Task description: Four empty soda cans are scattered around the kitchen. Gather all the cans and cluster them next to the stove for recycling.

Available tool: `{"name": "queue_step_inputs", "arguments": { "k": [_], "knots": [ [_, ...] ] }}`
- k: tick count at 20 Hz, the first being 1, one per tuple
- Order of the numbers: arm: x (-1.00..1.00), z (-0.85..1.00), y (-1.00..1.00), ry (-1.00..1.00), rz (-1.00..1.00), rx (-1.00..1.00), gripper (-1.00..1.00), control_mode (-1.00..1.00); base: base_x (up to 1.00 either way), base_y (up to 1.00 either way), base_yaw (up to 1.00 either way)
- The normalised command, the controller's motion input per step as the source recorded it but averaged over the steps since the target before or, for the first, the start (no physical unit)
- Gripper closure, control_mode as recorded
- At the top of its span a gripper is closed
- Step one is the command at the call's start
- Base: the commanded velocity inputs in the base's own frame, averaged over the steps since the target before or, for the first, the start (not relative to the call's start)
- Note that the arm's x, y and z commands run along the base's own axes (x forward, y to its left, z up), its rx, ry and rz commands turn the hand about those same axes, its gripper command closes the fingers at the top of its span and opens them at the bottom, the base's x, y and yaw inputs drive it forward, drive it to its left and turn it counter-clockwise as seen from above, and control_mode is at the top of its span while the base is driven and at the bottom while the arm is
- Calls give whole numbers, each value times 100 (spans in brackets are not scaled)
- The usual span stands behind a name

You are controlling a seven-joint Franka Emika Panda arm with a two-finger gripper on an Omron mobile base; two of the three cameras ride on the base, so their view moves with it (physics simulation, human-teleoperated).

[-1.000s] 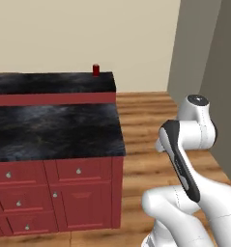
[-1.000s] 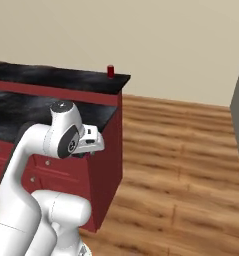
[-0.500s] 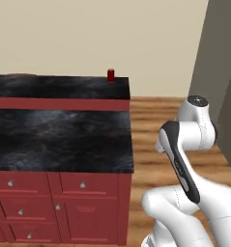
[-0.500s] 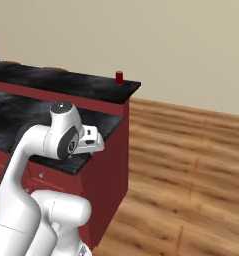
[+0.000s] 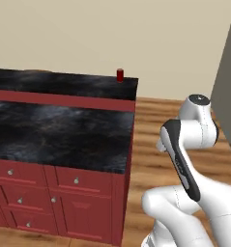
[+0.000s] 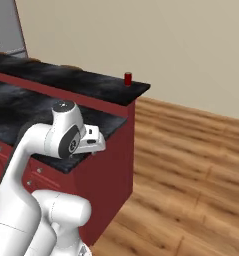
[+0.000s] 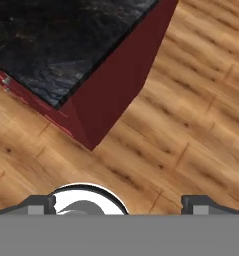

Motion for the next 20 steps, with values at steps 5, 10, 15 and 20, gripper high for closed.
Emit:
{"name": "queue_step_inputs", "arguments": {
  "k": [5, 10, 15, 20],
  "knots": [
    [0, 0, 0, 0, 0, 0, -100, 100, 29, -27, 37],
    [0, 0, 0, 0, 0, 0, -100, 100, 35, -56, 21],
    [0, 0, 0, 0, 0, 0, -100, 100, 22, -71, 20],
    [0, 0, 0, 0, 0, 0, -100, 100, 16, -74, 20]
  ]
}}
